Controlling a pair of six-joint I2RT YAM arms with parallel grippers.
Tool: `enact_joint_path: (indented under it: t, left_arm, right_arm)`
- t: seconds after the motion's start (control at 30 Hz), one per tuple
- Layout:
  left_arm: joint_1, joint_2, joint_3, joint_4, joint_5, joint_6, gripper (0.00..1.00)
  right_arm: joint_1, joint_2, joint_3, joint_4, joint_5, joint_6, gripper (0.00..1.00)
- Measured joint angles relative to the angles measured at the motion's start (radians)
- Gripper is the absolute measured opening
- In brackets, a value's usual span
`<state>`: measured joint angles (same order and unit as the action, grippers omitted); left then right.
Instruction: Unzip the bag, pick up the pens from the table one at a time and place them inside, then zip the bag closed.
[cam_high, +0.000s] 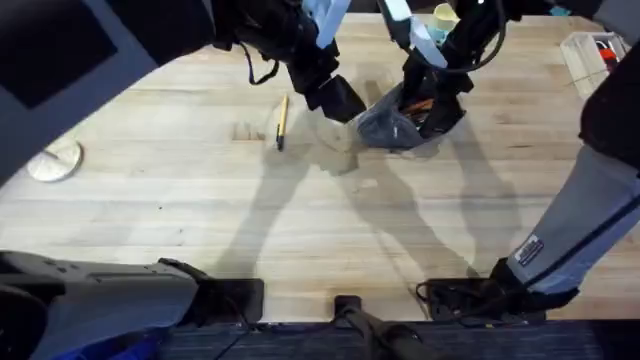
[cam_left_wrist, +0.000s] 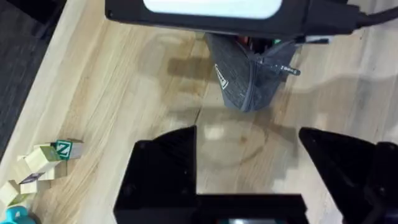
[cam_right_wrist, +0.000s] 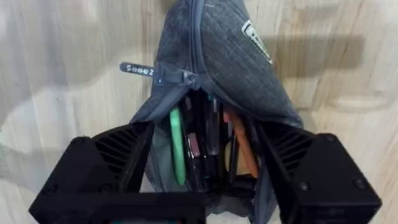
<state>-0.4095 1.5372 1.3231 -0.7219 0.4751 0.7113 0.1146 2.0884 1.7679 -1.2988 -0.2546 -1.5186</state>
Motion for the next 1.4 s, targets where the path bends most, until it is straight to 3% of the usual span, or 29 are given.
enact_joint_path:
  t: [0.3,0.43,0.6,0.87,1.03,1.23,1.4]
  left_arm:
    - [0.000,0.000,0.000,0.000,0.000,0.000,0.993]
    - [0.000,0.000,0.000,0.000,-0.001,-0.003,0.993]
    - [0.002,0.000,0.000,0.001,-0.026,-0.056,0.993]
    - [0.069,0.000,0.000,0.027,-0.115,-0.229,0.993]
    - [0.113,0.000,0.000,0.027,-0.222,-0.362,0.993]
    - [0.120,0.000,0.000,-0.016,-0.397,-0.589,0.993]
    - [0.120,0.000,0.000,-0.070,-0.466,-0.696,0.992]
  right_arm:
    - [0.001,-0.029,0.000,-0.042,-0.002,0.023,0.996]
    - [0.009,-0.117,0.000,-0.060,-0.012,0.023,0.996]
    - [0.014,-0.245,0.000,-0.095,-0.024,0.023,0.996]
    - [0.014,-0.364,0.000,-0.097,-0.032,0.071,0.996]
    - [0.014,-0.390,0.000,-0.067,-0.032,0.189,0.996]
    - [0.014,-0.393,0.000,-0.018,-0.036,0.411,0.996]
    - [0.014,-0.393,0.000,-0.014,-0.048,0.570,0.996]
